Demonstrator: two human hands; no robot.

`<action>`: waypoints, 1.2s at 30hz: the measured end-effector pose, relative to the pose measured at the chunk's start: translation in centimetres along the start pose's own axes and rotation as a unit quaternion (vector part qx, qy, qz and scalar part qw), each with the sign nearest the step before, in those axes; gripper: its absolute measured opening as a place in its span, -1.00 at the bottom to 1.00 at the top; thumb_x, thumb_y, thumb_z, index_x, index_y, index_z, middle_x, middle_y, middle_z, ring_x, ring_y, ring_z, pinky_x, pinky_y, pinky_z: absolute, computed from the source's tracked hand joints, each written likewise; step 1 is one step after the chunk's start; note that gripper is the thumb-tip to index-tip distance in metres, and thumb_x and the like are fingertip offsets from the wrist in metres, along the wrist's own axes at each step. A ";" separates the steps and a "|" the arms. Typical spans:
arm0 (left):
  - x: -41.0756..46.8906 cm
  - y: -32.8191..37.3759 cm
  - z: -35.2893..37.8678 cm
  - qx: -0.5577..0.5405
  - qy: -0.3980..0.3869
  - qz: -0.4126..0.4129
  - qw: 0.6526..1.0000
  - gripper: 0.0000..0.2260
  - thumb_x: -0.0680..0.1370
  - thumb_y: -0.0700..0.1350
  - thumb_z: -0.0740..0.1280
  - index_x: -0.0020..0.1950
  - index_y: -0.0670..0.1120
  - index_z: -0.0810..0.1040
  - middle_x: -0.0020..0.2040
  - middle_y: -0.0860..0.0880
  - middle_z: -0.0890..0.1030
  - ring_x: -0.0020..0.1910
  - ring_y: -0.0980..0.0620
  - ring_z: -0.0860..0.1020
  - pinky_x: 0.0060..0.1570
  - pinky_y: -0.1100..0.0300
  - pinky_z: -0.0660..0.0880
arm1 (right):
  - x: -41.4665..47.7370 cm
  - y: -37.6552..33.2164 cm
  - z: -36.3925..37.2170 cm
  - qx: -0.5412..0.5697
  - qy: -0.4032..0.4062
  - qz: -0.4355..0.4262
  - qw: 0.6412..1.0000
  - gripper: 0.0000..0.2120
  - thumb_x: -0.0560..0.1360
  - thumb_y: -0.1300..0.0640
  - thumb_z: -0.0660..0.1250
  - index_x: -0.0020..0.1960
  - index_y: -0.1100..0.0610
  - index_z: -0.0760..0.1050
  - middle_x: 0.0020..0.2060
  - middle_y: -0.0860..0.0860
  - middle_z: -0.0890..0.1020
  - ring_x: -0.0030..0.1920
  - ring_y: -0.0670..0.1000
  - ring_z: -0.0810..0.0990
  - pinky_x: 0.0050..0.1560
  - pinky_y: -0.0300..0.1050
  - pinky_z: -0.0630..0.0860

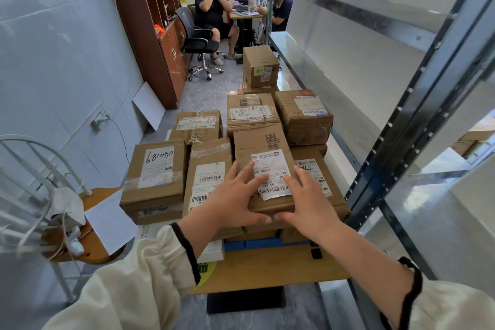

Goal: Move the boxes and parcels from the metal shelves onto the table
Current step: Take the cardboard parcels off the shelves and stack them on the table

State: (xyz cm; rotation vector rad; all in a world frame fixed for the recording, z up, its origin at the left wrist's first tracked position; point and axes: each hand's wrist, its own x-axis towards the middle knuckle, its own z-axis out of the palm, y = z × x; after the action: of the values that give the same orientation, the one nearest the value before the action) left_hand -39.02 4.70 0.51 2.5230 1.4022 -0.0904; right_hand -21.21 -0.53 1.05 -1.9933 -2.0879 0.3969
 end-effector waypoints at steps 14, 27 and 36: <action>0.0 -0.3 -0.3 0.019 -0.019 0.031 0.999 -0.16 0.43 0.37 0.26 0.55 0.18 -0.11 0.58 0.00 -0.14 0.53 -0.19 -0.18 0.43 -0.18 0.08 | -0.1 -1.2 0.2 -0.061 -0.006 0.030 0.998 -0.16 0.40 -0.13 0.42 0.52 0.01 0.05 0.52 0.02 0.01 0.52 0.12 -0.03 0.45 0.11 0.14; -0.7 0.1 -0.2 0.017 -0.015 0.023 0.999 -0.14 0.42 0.37 0.28 0.55 0.19 -0.13 0.58 0.03 -0.15 0.53 -0.16 -0.20 0.43 -0.21 0.08 | -1.9 -1.0 -0.4 -0.084 0.002 0.030 0.996 -0.11 0.38 -0.17 0.42 0.53 -0.01 0.00 0.53 0.02 -0.02 0.53 0.13 -0.07 0.47 0.12 0.12; -1.1 6.3 -0.8 0.055 0.006 0.042 0.998 -0.14 0.44 0.33 0.30 0.55 0.16 -0.14 0.58 -0.02 -0.16 0.53 -0.21 -0.20 0.44 -0.25 0.07 | -7.3 2.6 -3.3 -0.087 0.019 0.075 0.993 -0.03 0.35 -0.19 0.45 0.54 -0.01 -0.05 0.54 0.01 -0.05 0.53 0.11 -0.05 0.45 0.13 0.19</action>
State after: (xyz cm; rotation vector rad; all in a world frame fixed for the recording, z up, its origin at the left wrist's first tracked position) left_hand -34.36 0.85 2.62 2.6725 1.3293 -0.1412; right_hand -17.29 -7.55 3.46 -2.2463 -2.0181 0.2060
